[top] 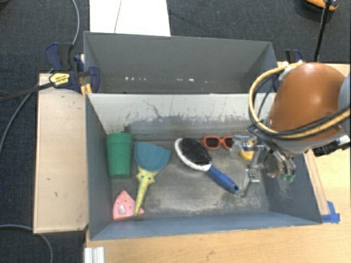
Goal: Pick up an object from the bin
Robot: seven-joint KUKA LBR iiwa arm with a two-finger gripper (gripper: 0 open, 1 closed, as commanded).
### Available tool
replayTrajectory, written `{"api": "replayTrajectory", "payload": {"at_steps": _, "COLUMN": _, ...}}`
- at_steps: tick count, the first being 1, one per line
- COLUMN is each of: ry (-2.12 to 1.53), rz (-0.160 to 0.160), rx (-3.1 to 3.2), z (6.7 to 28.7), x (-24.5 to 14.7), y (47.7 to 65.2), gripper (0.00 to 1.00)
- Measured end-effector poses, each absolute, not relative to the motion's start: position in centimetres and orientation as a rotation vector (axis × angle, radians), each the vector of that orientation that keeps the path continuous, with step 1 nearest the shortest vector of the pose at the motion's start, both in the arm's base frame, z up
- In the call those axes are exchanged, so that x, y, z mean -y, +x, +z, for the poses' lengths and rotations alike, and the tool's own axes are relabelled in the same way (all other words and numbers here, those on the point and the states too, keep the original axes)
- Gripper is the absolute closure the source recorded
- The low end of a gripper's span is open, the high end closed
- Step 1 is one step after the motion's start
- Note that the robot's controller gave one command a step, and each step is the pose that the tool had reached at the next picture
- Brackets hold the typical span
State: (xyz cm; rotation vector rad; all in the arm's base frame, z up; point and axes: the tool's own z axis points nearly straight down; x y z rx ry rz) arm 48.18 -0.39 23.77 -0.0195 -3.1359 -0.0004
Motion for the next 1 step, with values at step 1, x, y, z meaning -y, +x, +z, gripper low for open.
{"api": "replayTrajectory", "payload": {"at_steps": 1, "ry": -0.020, "rz": 0.000, "rx": 3.144, "z": 24.17, "x": 0.39, "y": 48.33, "gripper": 0.00}}
